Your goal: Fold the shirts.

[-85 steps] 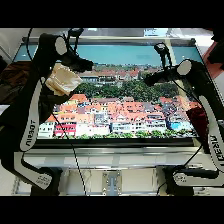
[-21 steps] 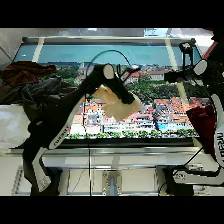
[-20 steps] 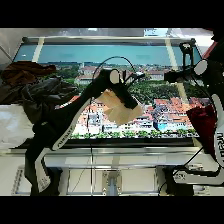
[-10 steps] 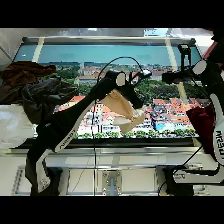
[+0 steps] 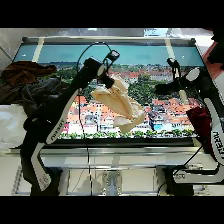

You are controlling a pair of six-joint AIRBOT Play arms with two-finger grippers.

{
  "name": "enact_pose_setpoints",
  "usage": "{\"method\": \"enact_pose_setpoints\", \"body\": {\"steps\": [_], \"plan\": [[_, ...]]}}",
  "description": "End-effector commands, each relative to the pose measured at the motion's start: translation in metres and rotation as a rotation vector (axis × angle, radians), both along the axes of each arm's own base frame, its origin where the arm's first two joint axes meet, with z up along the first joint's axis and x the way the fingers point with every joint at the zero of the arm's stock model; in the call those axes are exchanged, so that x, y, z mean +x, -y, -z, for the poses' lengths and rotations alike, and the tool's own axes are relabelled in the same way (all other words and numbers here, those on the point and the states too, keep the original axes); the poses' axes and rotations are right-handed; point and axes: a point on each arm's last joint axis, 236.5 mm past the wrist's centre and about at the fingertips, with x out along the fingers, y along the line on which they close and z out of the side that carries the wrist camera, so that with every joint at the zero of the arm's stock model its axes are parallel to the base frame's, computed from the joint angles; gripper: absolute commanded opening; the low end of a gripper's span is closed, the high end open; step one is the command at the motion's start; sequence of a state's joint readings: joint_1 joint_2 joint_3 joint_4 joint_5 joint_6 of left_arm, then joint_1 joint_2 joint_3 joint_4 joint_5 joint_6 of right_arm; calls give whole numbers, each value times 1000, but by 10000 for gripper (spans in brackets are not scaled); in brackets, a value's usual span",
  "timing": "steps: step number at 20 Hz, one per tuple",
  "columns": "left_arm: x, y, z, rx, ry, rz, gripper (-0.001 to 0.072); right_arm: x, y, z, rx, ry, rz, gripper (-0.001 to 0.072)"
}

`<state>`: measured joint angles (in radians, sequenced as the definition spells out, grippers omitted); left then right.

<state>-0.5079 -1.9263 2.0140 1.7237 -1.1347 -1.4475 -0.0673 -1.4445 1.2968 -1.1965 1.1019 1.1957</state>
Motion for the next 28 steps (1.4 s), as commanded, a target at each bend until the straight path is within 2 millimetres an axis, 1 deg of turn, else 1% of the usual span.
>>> {"method": "enact_pose_setpoints", "body": {"steps": [1,2,3,5,8,12,15,16,17,18,19,20,21,22,24,25,26,27,28], "plan": [[32,-54,2,-40,16,-87,676,-10,-3,7,6,-34,-22,215],[30,-59,6,-67,-20,-56,638,-11,-5,7,15,-38,-23,215],[26,-62,10,-103,-60,-29,617,-13,-8,6,26,-48,-25,215],[14,-59,20,-188,-152,31,609,-19,-14,6,52,-72,-33,216],[-12,-42,34,-281,-279,183,609,-25,-23,0,97,-91,-38,215],[-33,-18,48,-370,-373,274,609,-25,-29,-18,125,-64,-22,216],[-34,-16,60,-378,-397,270,609,-28,-29,-27,127,-51,-23,215],[-34,-16,62,-379,-402,265,542,-32,-32,-28,136,-68,-24,214],[-34,-16,64,-379,-404,262,307,-39,-35,-28,154,-101,-25,214],[-32,-15,64,-381,-396,259,110,-50,-41,-27,167,-143,-48,213],[-30,-15,64,-382,-388,256,13,-62,-46,-25,169,-189,-77,213],[-29,-15,64,-383,-388,253,13,-74,-51,-23,166,-230,-105,213],[-30,-15,64,-383,-391,253,13,-81,-57,-20,167,-254,-126,214],[-32,-15,64,-384,-398,252,13,-87,-68,-19,182,-267,-149,214],[-35,-16,65,-382,-412,254,12,-91,-99,-19,226,-259,-198,214],[-36,-16,65,-383,-420,250,13,-92,-105,-14,191,-247,-229,215],[-38,-16,65,-385,-429,243,13,-96,-101,-3,106,-248,-258,243],[-40,-16,65,-385,-440,240,13,-100,-94,7,21,-262,-267,430],[-42,-17,66,-384,-448,242,13,-106,-89,15,-34,-289,-252,514]]}}
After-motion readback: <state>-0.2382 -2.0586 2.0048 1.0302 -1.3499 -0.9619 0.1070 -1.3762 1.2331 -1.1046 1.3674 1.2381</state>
